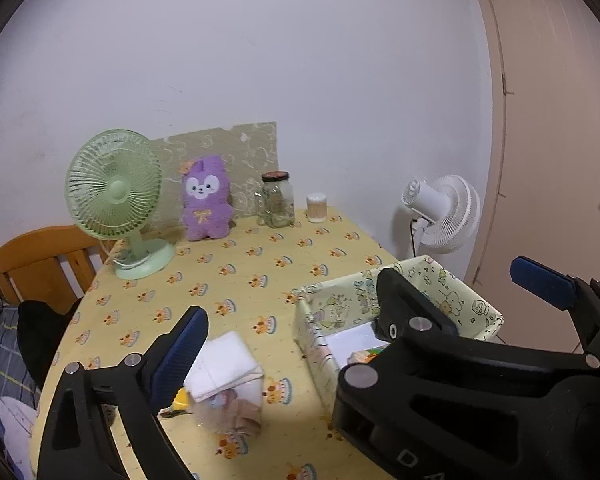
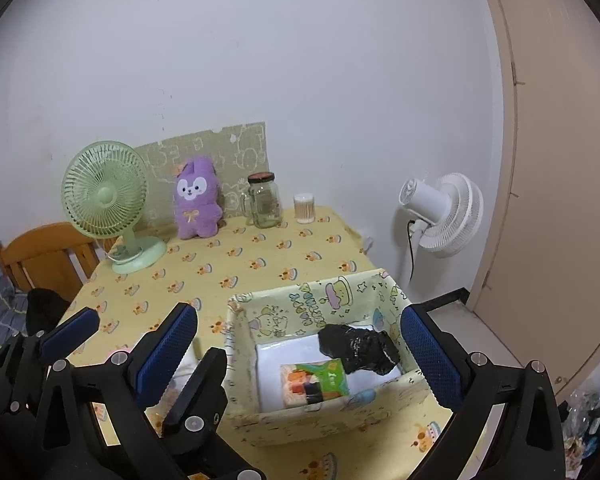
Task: Organize soft objects
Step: 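Withdraw both tools from the basket back toward the remaining items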
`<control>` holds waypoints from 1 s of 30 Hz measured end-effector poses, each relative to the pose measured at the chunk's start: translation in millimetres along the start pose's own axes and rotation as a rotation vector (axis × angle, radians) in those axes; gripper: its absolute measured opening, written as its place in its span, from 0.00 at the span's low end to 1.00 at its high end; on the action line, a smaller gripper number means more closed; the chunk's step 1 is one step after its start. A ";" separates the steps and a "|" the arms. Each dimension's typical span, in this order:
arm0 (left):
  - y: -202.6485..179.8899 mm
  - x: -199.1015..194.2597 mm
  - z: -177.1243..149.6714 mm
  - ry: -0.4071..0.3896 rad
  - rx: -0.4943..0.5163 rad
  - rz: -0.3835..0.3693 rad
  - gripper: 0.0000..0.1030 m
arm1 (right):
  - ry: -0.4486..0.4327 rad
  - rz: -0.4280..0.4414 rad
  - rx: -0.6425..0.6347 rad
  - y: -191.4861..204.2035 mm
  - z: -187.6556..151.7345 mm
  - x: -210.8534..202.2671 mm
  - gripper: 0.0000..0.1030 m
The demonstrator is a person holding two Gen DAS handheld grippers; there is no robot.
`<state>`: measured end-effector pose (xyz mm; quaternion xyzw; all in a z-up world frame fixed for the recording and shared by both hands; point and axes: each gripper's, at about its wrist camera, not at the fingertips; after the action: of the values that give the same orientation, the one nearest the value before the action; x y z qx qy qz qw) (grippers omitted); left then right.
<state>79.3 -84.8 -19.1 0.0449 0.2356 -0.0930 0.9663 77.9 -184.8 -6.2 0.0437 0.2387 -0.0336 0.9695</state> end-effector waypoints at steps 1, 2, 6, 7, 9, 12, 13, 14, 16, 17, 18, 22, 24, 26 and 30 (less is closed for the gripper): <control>3.2 -3.2 -0.1 -0.004 -0.001 0.000 0.97 | -0.004 0.000 0.001 2.6 -0.5 -3.3 1.00; 5.0 -5.6 -0.5 -0.008 -0.002 -0.001 0.98 | -0.008 0.003 0.000 5.4 -1.0 -6.1 1.00; 13.8 -16.8 -4.8 -0.023 -0.006 0.000 1.00 | -0.015 0.023 -0.017 16.2 -3.5 -16.5 1.00; 15.8 -18.8 -6.0 -0.023 -0.007 0.000 1.00 | -0.012 0.027 -0.019 18.4 -4.1 -17.8 1.00; 19.6 -22.2 -8.0 -0.023 -0.007 0.005 1.00 | -0.006 0.032 -0.021 22.7 -5.8 -20.7 1.00; 25.9 -28.5 -12.4 -0.027 -0.010 0.011 1.00 | -0.008 0.041 -0.027 29.9 -8.6 -24.9 1.00; 28.0 -30.8 -14.2 -0.029 -0.011 0.015 1.00 | -0.010 0.045 -0.029 32.3 -9.8 -26.7 1.00; 29.8 -32.7 -15.6 -0.031 -0.012 0.019 1.00 | -0.013 0.050 -0.031 34.2 -11.2 -28.1 1.00; 34.1 -37.1 -18.7 -0.034 -0.014 0.026 1.00 | -0.018 0.060 -0.035 39.4 -13.7 -30.8 1.00; 35.5 -38.1 -19.6 -0.035 -0.016 0.027 1.00 | -0.021 0.061 -0.030 41.7 -15.1 -32.6 1.00; 37.5 -39.6 -20.7 -0.036 -0.018 0.028 1.00 | -0.022 0.062 -0.024 43.1 -16.6 -33.7 1.00; 43.6 -45.1 -25.8 -0.042 -0.011 0.044 1.00 | -0.018 0.074 -0.022 50.1 -21.6 -36.2 1.00; 47.1 -46.1 -28.8 -0.040 -0.014 0.049 1.00 | -0.017 0.076 -0.025 53.9 -24.8 -36.4 1.00; 51.1 -45.8 -32.4 -0.037 -0.017 0.057 1.00 | -0.014 0.083 -0.029 58.0 -27.7 -34.8 1.00; 58.5 -43.9 -41.2 -0.029 -0.025 0.072 1.00 | -0.008 0.098 -0.038 66.1 -35.1 -30.5 1.00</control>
<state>34.3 -15.2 -32.7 0.0397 0.2211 -0.0560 0.9728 40.5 -114.2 -18.5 0.0368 0.2328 0.0181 0.9717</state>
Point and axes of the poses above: each gripper's, at about its wrist camera, not at the fingertips, and x roughly the way its jaws point, y to its left, z to its top, and after that the axes turned 1 degree about z, right-handed
